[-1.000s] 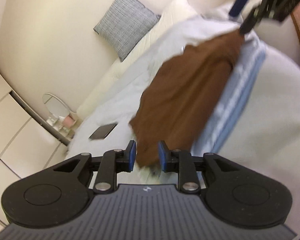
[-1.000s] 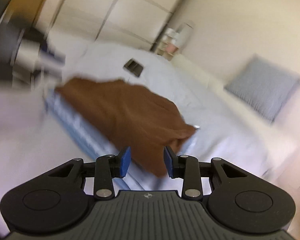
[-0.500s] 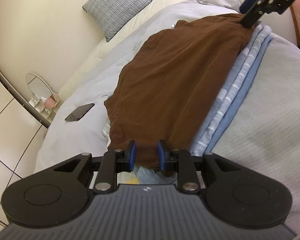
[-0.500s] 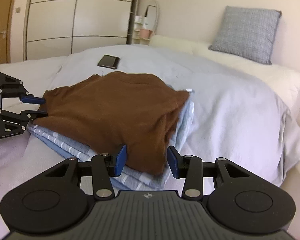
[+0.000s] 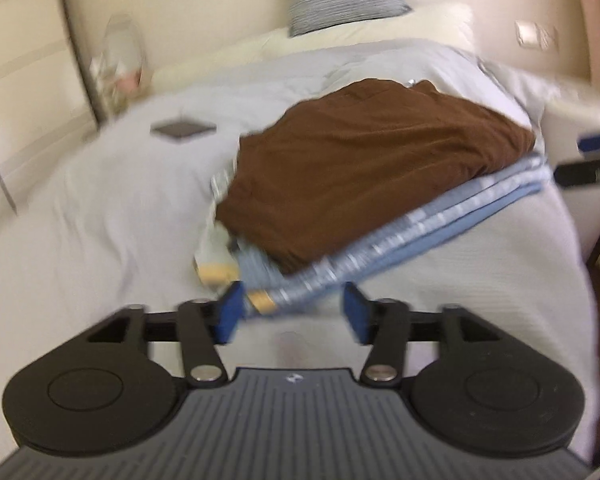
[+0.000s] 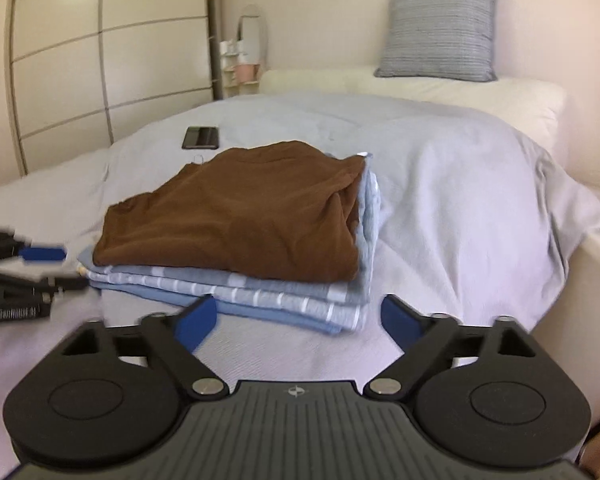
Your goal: Fold clothes
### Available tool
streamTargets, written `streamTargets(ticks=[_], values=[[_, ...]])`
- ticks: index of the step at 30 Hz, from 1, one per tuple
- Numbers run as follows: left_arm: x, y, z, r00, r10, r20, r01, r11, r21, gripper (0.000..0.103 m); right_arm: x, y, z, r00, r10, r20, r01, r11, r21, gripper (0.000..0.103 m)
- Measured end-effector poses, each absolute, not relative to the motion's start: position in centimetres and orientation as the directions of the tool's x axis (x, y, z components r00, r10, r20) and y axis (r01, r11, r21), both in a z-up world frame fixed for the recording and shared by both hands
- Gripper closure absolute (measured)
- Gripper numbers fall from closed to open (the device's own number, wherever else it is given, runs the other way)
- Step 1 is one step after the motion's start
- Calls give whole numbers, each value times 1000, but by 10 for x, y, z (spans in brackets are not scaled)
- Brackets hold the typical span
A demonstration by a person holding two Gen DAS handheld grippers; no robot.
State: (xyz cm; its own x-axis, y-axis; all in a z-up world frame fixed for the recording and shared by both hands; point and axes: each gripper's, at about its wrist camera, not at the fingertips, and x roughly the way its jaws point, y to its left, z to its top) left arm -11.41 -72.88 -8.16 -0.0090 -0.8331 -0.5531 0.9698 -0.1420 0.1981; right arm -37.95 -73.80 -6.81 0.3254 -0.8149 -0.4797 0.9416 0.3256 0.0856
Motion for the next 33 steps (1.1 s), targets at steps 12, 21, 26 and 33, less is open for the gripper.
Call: streamTargets(ticks=[12,21,26,33], values=[[-115,-691,-63,-5,-834,-552,1000,-15,14,1,-362,-705,-63,303,-776,-554,950,294,107,1],[-125,-666,-46,-2,-837,-547,1000,-13,16,1,-358,-683,-46,311,-769,-559,948,293,126,1],[-132,-655,-32,-4,-835,-550,999,-21,24,1,-362,-667,-35,313,-772,-554,949,284,140,1],[-142,-629,-17,4,-841,-541,1000,-6,17,1,-376,-642,-20,290,-786,-546,957,237,168,1]])
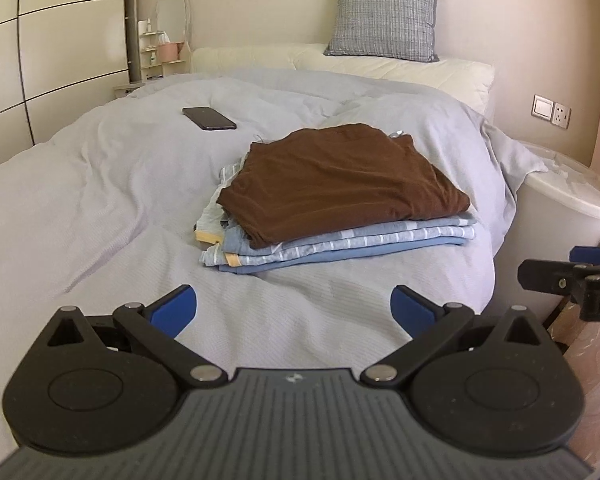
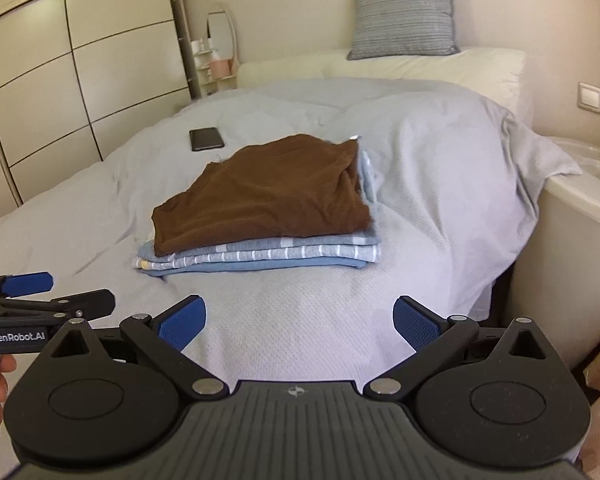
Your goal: Fold clothes
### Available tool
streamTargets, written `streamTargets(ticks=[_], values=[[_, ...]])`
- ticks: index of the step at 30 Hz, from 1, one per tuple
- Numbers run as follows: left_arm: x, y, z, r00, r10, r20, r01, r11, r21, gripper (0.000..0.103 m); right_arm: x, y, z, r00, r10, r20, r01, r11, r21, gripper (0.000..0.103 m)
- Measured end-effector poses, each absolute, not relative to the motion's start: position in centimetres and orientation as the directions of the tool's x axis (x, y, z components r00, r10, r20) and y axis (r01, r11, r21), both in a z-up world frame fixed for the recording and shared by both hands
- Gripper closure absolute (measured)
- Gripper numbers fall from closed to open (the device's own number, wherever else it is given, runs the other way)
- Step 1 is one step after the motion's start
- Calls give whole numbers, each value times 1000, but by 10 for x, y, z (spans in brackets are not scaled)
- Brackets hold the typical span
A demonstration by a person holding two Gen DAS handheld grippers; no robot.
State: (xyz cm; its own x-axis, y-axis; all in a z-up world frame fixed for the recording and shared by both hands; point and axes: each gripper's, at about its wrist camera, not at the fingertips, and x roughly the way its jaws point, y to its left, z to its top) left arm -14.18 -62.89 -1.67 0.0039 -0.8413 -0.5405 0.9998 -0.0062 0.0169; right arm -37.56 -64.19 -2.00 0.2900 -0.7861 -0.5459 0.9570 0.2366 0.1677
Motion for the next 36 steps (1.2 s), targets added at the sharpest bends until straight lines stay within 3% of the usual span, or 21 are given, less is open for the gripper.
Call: streamTargets(ticks=[23,36], values=[[-133,-512,26,-4,-865,-502,1000,7,-19,1,-376,-541,11,248,-786,-566,968,184,168,0],[-148,-489,31,26,-875,-483,999,6,42,1,-382,-496,21,231,-800,-553,972,171,160,0]])
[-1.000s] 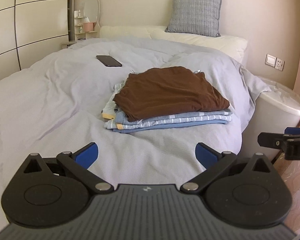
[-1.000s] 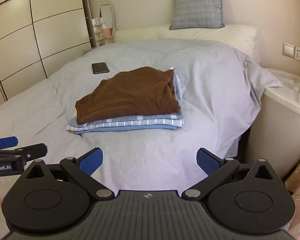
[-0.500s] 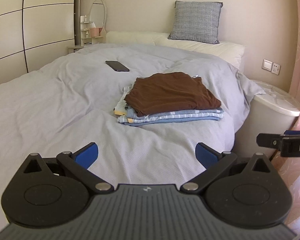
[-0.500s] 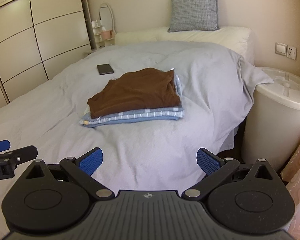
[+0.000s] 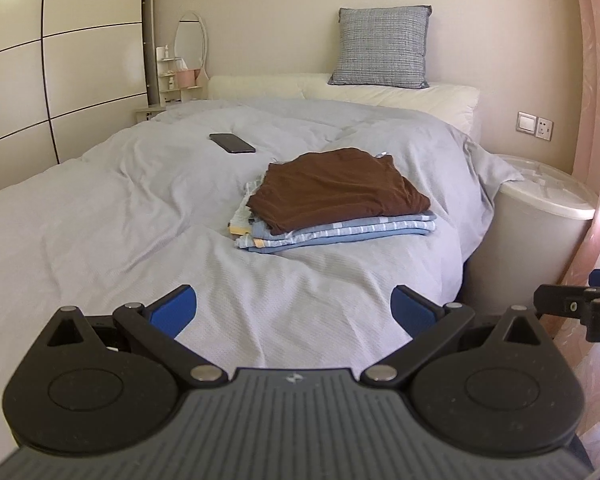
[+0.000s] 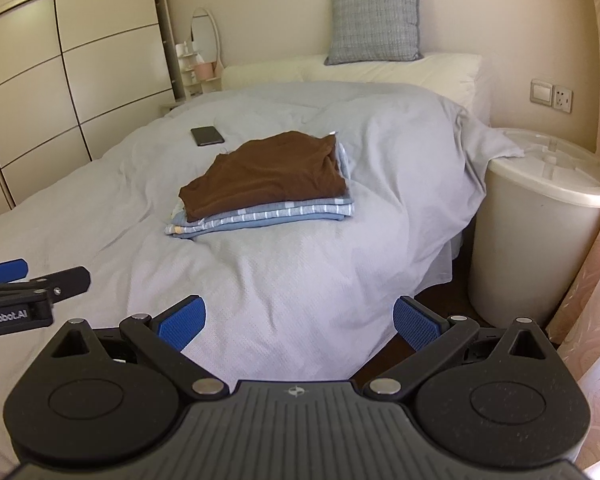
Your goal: Fold clothes
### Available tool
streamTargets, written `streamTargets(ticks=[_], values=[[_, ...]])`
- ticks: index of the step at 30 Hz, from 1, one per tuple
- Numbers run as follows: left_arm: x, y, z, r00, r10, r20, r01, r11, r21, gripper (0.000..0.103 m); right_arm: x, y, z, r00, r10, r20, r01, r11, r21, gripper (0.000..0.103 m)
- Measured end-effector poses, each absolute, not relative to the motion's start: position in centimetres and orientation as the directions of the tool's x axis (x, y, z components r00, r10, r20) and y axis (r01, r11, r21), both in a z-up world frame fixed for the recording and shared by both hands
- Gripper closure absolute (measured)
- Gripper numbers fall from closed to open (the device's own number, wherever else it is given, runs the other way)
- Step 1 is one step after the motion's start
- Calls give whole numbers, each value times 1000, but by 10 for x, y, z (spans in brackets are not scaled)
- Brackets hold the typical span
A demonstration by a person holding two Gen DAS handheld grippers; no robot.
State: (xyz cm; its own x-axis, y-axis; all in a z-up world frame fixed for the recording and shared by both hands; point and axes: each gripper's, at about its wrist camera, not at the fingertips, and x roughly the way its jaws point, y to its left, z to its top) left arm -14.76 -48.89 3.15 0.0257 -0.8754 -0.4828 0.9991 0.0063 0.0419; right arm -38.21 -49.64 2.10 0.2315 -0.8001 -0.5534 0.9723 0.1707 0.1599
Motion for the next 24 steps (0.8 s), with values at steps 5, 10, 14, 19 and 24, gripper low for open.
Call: streamTargets(ticks=[5,10,14,19,24], values=[[-155,-488,29,55,-874,-483,995,8,97,1,-382,-496,23,233,-807,-543,972,170,163,0],[-156,-485,28,63,-872,-485,994,11,110,1,-381,-498,22,244,-804,-543,969,180,170,0],[-157,-487,25,66,-869,-491,993,12,114,1,-381,-500,21,255,-800,-544,966,182,186,0],[-162,-488,22,81,-868,-491,990,13,141,1,-382,-502,20,256,-800,-543,965,176,195,0],[-161,-489,21,74,-864,-498,991,7,136,1,-383,-505,19,260,-797,-545,963,173,206,0]])
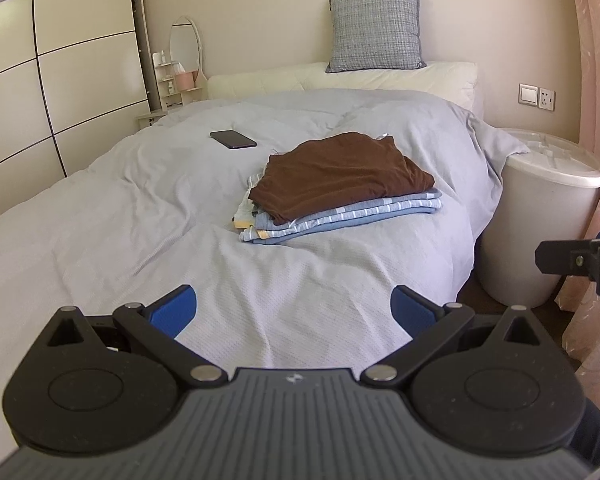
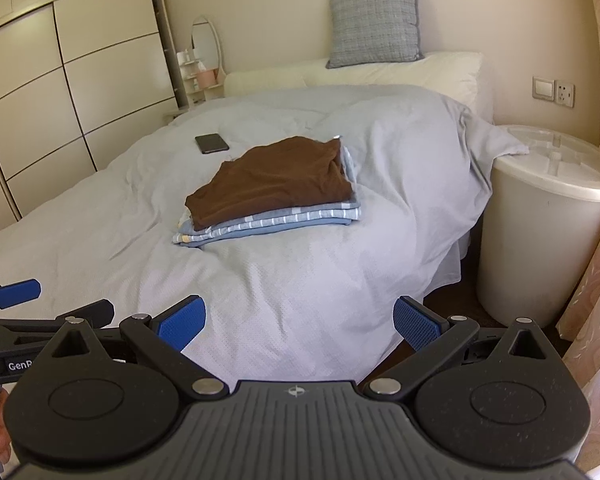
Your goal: Fold clothes
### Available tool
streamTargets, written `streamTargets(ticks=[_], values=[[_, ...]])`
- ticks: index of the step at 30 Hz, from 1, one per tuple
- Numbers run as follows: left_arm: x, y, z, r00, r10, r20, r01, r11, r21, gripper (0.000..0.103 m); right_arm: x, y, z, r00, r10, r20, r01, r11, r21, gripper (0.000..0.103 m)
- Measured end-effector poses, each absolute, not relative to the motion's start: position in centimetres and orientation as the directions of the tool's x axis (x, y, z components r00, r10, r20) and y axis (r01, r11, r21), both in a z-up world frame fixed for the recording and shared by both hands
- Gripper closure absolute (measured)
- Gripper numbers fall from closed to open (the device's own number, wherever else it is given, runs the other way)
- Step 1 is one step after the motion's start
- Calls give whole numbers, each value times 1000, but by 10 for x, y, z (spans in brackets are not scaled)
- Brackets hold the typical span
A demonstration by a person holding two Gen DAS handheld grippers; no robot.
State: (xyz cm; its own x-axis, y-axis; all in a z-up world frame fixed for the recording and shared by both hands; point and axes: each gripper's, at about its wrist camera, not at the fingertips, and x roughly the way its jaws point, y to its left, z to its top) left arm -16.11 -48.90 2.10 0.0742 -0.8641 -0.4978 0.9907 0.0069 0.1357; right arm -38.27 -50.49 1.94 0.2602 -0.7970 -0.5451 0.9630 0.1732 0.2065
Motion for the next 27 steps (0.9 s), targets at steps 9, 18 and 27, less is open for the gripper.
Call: streamTargets(ticks=[9,18,27], values=[[-160,-490,20,81,-860,-503,991,16,132,1,-383,-506,19,265,-793,-548,961,175,212,0],[-158,-490,18,82,-855,-512,992,22,122,1,-381,-507,18,273,-787,-553,959,181,216,0],[-155,-491,17,97,-854,-511,991,35,131,1,-376,-508,20,277,-785,-554,959,190,210,0]])
